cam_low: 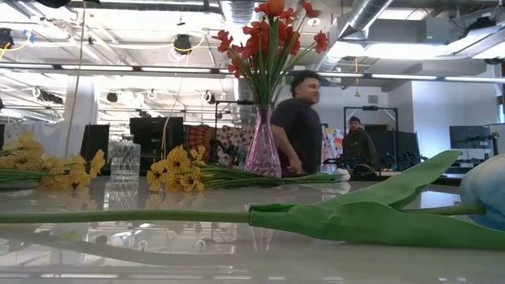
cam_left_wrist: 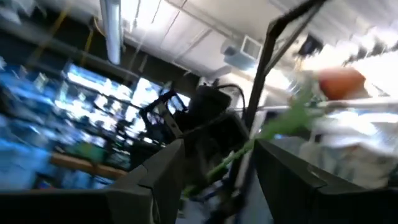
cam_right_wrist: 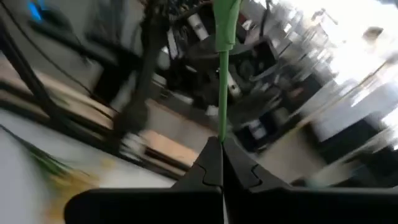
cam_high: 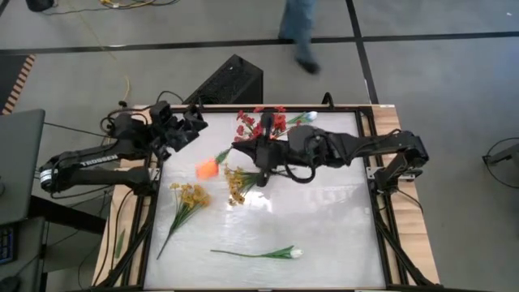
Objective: Sort flowers into vase by color
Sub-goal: Put the orange tulip into the violet vase
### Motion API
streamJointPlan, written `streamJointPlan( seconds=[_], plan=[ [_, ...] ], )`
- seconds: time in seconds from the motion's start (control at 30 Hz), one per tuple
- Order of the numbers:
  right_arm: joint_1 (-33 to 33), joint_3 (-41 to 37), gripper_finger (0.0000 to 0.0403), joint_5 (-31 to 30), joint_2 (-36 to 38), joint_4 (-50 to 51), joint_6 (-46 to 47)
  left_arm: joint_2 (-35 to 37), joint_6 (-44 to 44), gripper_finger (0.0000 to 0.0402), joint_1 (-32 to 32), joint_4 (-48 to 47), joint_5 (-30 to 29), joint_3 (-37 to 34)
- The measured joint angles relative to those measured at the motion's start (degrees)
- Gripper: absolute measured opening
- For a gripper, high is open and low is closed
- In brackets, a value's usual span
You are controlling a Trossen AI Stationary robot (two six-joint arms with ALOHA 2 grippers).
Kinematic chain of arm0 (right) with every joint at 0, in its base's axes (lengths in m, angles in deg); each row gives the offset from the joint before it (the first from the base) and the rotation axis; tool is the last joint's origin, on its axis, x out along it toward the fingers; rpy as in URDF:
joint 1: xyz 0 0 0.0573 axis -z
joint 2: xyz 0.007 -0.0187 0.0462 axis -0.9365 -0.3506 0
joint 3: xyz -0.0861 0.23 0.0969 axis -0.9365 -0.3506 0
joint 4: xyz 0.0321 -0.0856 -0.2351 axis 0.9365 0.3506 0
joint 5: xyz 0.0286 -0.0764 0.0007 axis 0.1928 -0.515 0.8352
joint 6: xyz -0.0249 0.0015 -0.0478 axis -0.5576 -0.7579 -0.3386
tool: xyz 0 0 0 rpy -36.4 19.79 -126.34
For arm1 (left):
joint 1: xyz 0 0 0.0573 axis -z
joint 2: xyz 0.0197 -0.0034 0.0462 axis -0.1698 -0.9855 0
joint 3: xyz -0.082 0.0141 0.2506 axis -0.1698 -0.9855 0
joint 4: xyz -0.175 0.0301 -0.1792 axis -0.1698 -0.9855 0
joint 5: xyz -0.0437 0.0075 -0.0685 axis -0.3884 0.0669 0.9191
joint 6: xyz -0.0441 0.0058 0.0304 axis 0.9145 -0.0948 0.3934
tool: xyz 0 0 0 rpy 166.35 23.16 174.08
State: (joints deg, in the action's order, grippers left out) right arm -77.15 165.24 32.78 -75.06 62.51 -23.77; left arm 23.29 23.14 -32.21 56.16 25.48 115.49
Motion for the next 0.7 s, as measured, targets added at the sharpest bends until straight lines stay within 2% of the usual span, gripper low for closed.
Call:
streamJointPlan(
  seconds=[0.17,0.3,0.57,0.7],
  plan=[
    [1.71,1.29,0.0016,8.44,0.02,2.05,17.69,-0.28,-9.71,0.0181,2.43,-3.06,-3.62,0.0],
    [3.19,1.28,0.0019,11.85,-0.22,3.3,25.92,-2.56,-11.24,0.0181,5.04,-4.76,-4.58,0.0],
    [5.23,1.24,0.0019,11.9,-0.24,8.93,31.57,-6.06,-12.3,0.0181,6.8,-4.29,-4.35,0.0],
    [5.91,-0.25,0.0019,11.9,-0.17,8.65,33.06,-6.13,-14.0,0.0181,6.8,-4.89,-6.23,0.0]
  ],
)
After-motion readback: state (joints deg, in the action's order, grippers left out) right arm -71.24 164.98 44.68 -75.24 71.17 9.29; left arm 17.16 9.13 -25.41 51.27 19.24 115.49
